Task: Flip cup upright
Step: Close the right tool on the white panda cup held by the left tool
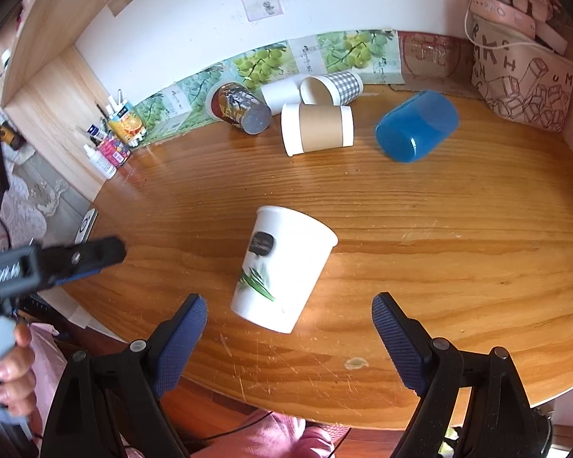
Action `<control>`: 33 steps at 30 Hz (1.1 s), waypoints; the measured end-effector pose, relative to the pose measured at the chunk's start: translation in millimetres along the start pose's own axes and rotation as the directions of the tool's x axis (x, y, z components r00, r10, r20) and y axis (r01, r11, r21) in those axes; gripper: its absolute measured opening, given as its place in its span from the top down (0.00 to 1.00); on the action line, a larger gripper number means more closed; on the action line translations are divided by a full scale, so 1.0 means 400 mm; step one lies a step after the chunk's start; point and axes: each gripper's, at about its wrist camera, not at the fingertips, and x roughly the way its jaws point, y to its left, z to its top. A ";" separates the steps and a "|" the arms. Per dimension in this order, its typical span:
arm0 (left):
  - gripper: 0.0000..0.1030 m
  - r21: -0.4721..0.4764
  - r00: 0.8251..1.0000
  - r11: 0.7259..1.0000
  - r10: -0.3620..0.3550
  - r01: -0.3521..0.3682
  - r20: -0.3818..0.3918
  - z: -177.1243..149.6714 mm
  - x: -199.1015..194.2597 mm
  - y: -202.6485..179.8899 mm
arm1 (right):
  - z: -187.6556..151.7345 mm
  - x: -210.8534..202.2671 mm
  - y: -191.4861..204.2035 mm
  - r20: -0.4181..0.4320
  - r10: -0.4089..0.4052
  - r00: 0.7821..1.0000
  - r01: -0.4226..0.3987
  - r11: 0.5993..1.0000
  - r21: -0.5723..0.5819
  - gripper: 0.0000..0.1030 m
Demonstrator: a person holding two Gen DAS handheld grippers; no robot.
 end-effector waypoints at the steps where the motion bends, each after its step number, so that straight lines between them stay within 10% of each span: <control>1: 0.24 0.000 1.000 1.000 0.002 -0.002 -0.001 -0.001 0.001 0.006 | 0.007 0.012 -0.006 -0.004 0.004 1.000 -0.004 1.000 0.023 0.14; 18: 0.24 0.138 0.995 0.990 -0.017 0.030 -0.096 0.027 0.047 -0.002 | 0.057 0.137 -0.120 -0.072 0.016 0.997 0.012 0.928 0.373 0.14; 33: 0.24 0.233 0.984 0.971 -0.017 0.059 -0.176 0.121 0.101 -0.003 | 0.066 0.192 -0.098 -0.113 -0.070 0.991 0.110 0.910 0.401 0.28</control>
